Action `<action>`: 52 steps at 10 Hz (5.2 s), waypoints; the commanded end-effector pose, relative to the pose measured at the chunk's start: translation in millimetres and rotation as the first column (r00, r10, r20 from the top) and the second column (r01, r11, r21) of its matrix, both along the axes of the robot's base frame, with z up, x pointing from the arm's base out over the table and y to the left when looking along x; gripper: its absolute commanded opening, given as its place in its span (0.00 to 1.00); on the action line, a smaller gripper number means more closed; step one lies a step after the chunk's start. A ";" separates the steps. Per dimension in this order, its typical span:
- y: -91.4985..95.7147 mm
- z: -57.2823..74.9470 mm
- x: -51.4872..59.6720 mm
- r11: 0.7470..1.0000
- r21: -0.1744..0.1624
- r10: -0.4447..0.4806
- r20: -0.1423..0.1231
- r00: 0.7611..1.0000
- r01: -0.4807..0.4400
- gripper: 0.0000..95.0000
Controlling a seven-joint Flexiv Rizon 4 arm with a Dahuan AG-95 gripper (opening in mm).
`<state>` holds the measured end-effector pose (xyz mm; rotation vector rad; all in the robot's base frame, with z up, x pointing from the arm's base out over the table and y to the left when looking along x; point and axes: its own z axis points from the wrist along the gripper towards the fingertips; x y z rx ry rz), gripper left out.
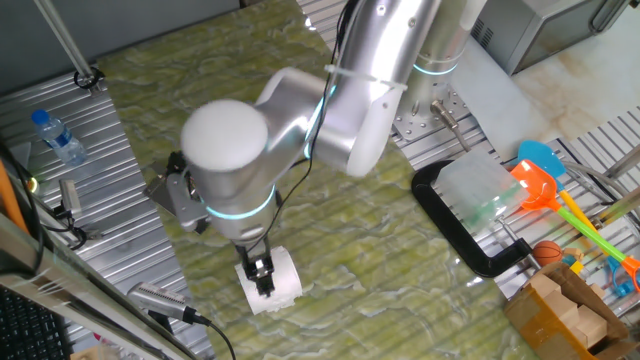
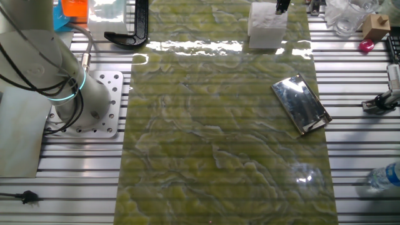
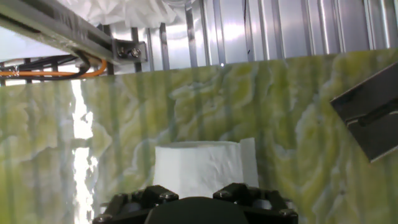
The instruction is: Put the toilet paper on its holder
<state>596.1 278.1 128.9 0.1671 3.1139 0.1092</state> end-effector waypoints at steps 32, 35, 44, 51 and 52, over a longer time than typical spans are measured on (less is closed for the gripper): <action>5.4 -75.7 -18.5 0.994 -0.086 -0.067 0.068 0.995 0.073 1.00; -2.5 -83.0 -19.7 0.993 -0.109 -0.046 0.073 0.996 0.054 1.00; -17.7 -86.9 -22.9 0.994 -0.109 0.005 0.083 0.997 0.004 0.00; -19.3 -60.6 -30.0 0.991 -0.136 0.022 0.078 0.997 -0.011 0.00; -18.9 -54.7 -30.6 0.991 -0.131 -0.016 0.069 0.997 0.025 0.00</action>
